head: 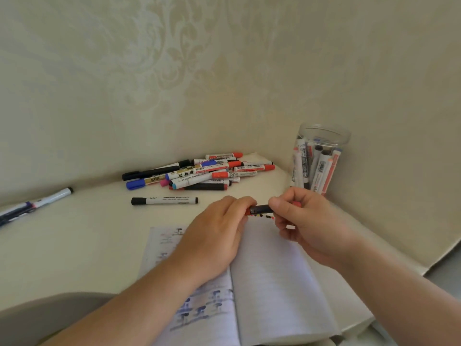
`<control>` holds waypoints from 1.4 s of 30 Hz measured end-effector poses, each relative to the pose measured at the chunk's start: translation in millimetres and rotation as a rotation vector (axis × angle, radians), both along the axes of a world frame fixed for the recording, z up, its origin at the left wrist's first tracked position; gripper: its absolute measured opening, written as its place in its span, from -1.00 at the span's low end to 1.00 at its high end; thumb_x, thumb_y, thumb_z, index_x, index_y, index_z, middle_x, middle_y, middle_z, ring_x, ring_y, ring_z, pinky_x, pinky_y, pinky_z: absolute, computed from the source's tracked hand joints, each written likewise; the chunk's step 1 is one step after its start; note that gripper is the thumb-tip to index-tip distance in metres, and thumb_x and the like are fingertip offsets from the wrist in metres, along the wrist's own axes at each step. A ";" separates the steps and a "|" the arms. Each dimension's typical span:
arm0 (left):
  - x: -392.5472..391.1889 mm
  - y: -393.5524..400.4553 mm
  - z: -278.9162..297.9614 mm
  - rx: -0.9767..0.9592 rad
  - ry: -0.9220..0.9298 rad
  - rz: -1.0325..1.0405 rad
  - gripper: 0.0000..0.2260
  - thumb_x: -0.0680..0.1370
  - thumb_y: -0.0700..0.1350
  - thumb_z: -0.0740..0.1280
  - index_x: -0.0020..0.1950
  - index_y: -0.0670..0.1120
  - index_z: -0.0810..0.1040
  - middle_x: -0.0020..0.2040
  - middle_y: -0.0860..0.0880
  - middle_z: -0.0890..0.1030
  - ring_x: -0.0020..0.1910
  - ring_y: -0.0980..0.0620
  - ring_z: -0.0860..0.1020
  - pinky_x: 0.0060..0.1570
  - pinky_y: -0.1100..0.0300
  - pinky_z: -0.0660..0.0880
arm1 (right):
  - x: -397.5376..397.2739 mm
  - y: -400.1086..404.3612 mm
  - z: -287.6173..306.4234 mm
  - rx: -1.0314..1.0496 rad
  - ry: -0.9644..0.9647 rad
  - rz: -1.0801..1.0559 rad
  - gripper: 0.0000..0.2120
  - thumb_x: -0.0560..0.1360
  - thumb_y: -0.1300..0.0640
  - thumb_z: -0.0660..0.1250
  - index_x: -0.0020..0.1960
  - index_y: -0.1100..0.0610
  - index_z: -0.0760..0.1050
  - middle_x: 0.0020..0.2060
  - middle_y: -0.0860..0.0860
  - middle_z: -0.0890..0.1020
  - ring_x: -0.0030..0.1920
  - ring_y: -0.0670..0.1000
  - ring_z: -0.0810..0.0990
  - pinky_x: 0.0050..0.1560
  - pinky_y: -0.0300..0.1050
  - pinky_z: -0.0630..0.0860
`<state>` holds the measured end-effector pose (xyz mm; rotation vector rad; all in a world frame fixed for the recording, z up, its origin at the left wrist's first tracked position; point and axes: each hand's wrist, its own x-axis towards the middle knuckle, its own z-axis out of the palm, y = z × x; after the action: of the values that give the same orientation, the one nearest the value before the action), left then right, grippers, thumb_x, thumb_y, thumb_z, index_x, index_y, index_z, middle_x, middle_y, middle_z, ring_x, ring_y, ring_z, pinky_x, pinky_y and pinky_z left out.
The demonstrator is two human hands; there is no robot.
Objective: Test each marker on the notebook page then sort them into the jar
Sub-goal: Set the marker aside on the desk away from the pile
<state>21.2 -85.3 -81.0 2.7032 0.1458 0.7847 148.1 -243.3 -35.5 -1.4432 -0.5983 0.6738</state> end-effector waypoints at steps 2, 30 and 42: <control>-1.8 -3.1 0.1 0.039 0.019 -0.035 -0.66 0.69 0.06 0.04 0.44 0.04 0.35 0.07 0.06 0.54 -0.03 0.07 0.49 -0.12 0.13 0.48 | -8.1 5.2 -2.0 0.082 0.106 0.050 -0.74 0.31 -0.06 0.53 -0.31 0.04 0.49 -0.41 0.08 0.43 -0.43 0.01 0.34 -0.44 -0.16 0.26; 16.4 -2.3 20.8 0.041 0.570 0.004 -0.58 0.54 0.37 0.18 0.40 0.59 0.27 -0.16 0.29 0.44 -0.05 0.18 0.42 -0.23 0.24 0.31 | 61.4 -3.6 -22.0 -0.263 -0.441 -0.131 -0.80 0.46 0.30 0.49 -0.24 0.14 0.50 -0.42 -0.02 0.50 -0.43 -0.07 0.41 -0.45 -0.28 0.34; 27.1 -8.5 28.5 0.092 0.642 -0.011 -0.53 0.54 0.40 0.15 0.43 0.63 0.13 0.00 0.21 0.59 0.00 0.13 0.49 0.00 0.13 0.53 | 56.7 -2.3 -31.0 -0.305 -0.423 -0.316 -0.76 0.42 0.24 0.49 -0.23 0.33 0.46 -0.47 0.13 0.56 -0.53 -0.06 0.49 -0.45 -0.25 0.47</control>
<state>48.3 -93.8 -52.4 2.9395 0.2419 -0.1080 204.8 -245.6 -66.5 -1.9392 -0.5873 0.2111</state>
